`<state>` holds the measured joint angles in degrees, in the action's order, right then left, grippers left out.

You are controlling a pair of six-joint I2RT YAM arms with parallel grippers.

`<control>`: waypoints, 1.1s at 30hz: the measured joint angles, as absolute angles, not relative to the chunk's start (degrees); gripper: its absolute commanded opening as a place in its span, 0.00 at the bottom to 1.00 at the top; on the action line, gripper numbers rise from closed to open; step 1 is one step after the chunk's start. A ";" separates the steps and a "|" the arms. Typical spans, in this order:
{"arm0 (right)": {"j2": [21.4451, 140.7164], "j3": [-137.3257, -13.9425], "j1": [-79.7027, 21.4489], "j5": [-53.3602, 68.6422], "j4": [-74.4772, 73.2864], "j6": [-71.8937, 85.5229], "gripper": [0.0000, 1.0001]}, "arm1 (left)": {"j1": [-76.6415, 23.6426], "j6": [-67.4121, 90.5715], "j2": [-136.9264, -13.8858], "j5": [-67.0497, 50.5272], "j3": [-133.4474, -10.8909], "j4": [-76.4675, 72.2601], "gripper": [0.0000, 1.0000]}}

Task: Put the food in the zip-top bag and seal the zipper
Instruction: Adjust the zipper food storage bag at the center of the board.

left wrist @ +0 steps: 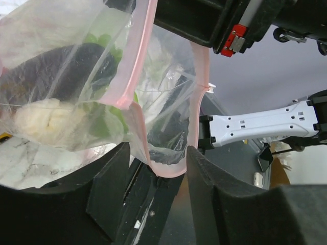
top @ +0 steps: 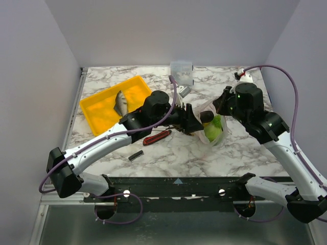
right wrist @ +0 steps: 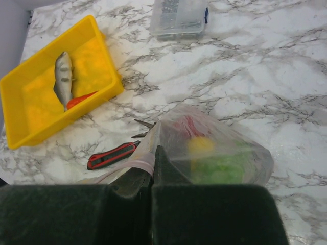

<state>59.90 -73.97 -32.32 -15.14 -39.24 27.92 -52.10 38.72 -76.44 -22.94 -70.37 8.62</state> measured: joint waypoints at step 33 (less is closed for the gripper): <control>53.89 -64.01 -32.32 -13.54 -29.93 18.13 0.55 | -45.82 55.18 -86.43 -29.93 -77.43 -2.24 0.00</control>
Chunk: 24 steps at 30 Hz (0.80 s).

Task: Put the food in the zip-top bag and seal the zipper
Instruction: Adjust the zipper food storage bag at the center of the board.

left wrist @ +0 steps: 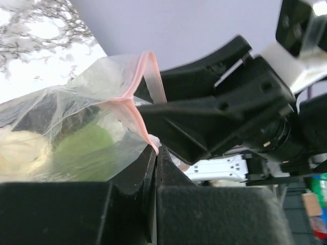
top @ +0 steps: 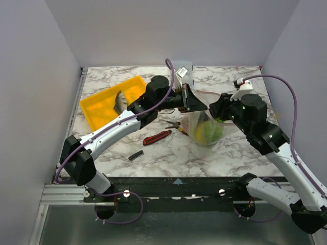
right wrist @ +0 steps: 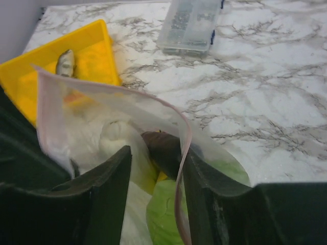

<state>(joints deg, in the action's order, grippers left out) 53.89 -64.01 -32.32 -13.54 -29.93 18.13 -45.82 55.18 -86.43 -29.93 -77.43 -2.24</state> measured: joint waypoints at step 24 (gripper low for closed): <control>47.79 -73.25 -32.32 -7.14 -42.87 9.41 0.87 | -38.37 69.82 -85.10 -39.83 -67.29 -18.59 0.00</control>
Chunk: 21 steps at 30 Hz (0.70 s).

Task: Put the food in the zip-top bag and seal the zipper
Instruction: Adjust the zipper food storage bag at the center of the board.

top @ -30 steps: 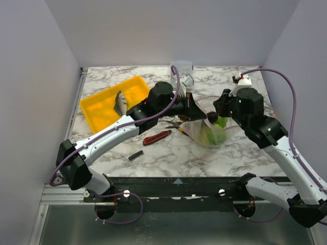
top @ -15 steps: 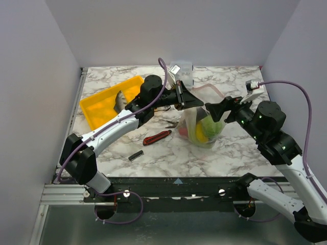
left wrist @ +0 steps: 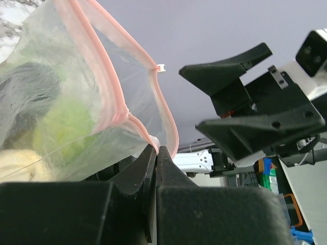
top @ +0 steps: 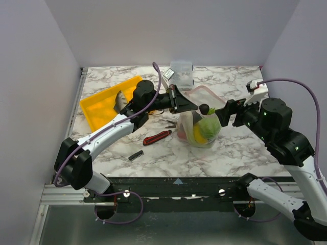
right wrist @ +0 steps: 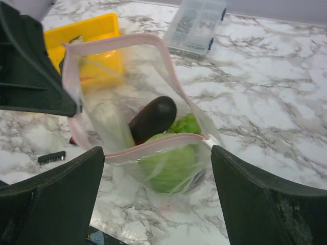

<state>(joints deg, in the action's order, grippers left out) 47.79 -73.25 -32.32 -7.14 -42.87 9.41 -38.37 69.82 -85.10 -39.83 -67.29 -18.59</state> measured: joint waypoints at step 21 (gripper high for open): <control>33.85 -52.47 -32.32 12.29 -22.55 12.43 0.87 | -42.83 69.97 -57.28 -27.92 -46.78 -14.76 0.00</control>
